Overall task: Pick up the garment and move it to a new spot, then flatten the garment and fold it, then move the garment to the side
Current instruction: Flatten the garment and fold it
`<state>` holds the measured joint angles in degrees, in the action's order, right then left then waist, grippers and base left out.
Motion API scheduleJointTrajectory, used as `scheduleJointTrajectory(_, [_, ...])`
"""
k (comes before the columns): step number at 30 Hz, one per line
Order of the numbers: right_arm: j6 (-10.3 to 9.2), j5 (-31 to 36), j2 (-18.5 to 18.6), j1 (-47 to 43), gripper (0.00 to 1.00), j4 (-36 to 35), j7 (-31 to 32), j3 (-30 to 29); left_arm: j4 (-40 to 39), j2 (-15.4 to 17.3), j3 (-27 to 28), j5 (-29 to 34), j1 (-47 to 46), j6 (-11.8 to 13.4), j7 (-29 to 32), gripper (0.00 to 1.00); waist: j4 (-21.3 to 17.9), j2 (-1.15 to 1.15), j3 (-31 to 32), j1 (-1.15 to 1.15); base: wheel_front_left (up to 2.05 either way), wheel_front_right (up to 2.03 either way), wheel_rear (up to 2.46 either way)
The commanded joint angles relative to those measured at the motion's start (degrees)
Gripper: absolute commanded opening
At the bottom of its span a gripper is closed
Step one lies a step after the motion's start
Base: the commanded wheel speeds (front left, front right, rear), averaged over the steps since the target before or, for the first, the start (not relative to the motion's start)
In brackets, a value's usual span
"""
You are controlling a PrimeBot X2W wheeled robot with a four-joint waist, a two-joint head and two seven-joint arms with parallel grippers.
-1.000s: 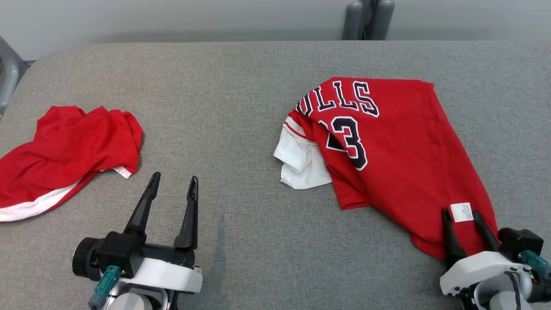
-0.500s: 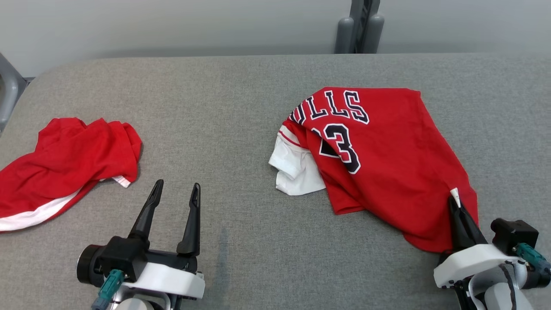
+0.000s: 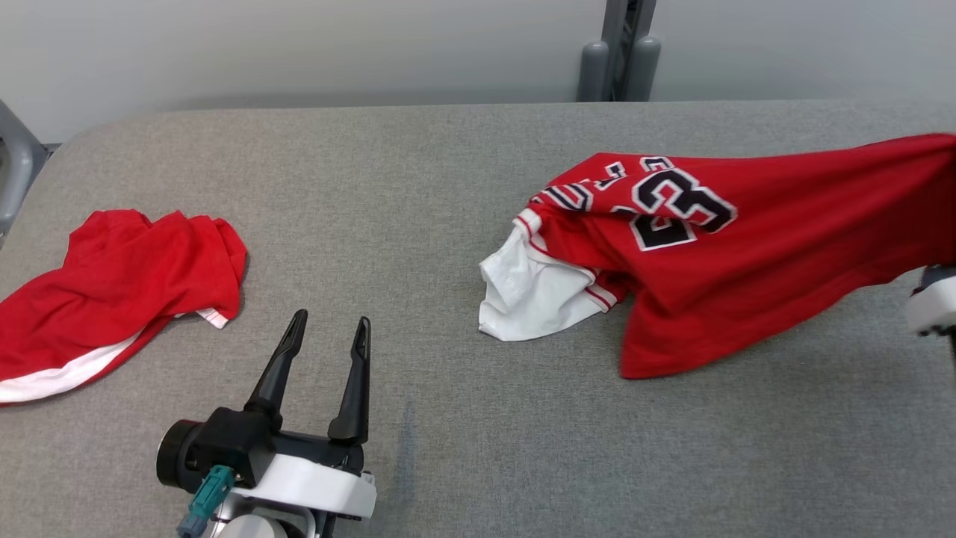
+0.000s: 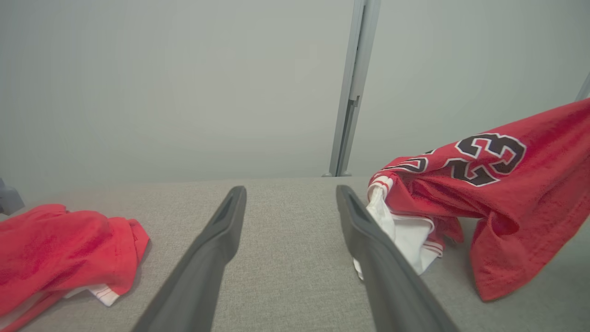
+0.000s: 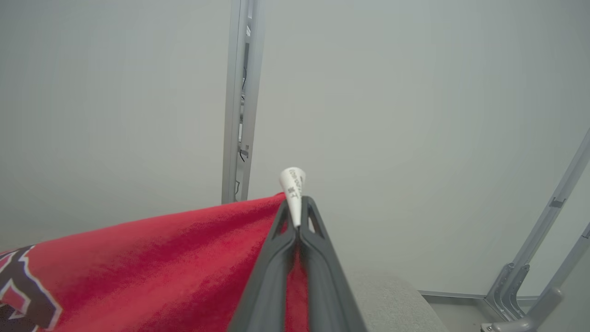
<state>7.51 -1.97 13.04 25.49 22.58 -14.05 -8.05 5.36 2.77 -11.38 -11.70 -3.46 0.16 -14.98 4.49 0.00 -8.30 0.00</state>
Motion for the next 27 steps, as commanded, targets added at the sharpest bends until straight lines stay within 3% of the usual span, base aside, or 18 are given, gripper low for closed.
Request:
scheduleJointTrajectory(1, [-0.04, -0.11, 2.37, 2.3, 0.0, 1.08, 0.98, -1.58, -0.15, 0.2, -0.23, -0.4, -1.26, 0.22, -0.19, 1.0, 1.09, 0.0, -1.16, 0.0, 0.0, 0.0, 0.0])
scheduleJointTrajectory(6, [-0.04, 1.96, 7.87, 7.12, 0.0, 5.41, 2.81, -3.84, 0.02, 0.2, -0.92, -0.5, -2.33, 0.03, -0.2, 1.0, 3.18, 0.0, -3.16, 0.0, 0.0, 0.0, 0.0])
scheduleJointTrajectory(9, [-0.04, 2.7, 9.29, 9.41, 0.0, 9.06, 3.5, -5.96, -0.04, 0.2, -0.92, -0.63, -3.09, 0.1, -0.2, 1.0, 4.24, 0.0, -4.41, 0.0, 0.0, 0.0, 0.0])
scheduleJointTrajectory(10, [-0.04, 2.62, 9.45, 10.16, 0.13, 10.83, 4.14, -6.66, -0.12, 0.2, -0.8, -0.65, -3.26, 0.06, -0.19, 1.0, 4.42, 0.0, -4.84, 0.0, 0.0, 0.0, 0.0])
scheduleJointTrajectory(11, [-0.04, 3.3, 9.98, 10.97, 0.49, 12.38, 4.02, -7.53, -0.21, 0.2, -0.75, -0.66, -3.4, -0.06, -0.2, 1.0, 4.55, 0.0, -5.26, 0.0, 0.0, 0.0, 0.0])
scheduleJointTrajectory(12, [-0.04, 3.66, 10.17, 11.83, 1.0, 14.11, 4.02, -8.19, -0.3, 0.19, -0.73, -0.65, -3.53, -0.16, -0.19, 1.0, 4.74, 0.0, -5.7, 0.0, 0.0, 0.0, 0.0])
scheduleJointTrajectory(22, [-0.04, 6.19, 6.9, 15.76, 1.0, 23.56, 0.17, -5.75, -0.45, 0.2, -0.74, -0.54, -5.05, 0.16, -0.2, 1.0, 4.39, 0.0, -6.26, 0.0, 0.0, 0.0, 0.0])
scheduleJointTrajectory(27, [-0.04, 4.35, 3.67, 14.41, 1.0, 23.73, -1.01, -1.8, -0.33, 0.2, -0.1, -0.31, -4.03, 0.29, -0.2, 1.0, 2.13, 0.0, -3.89, 0.0, 0.0, 0.0, 0.0])
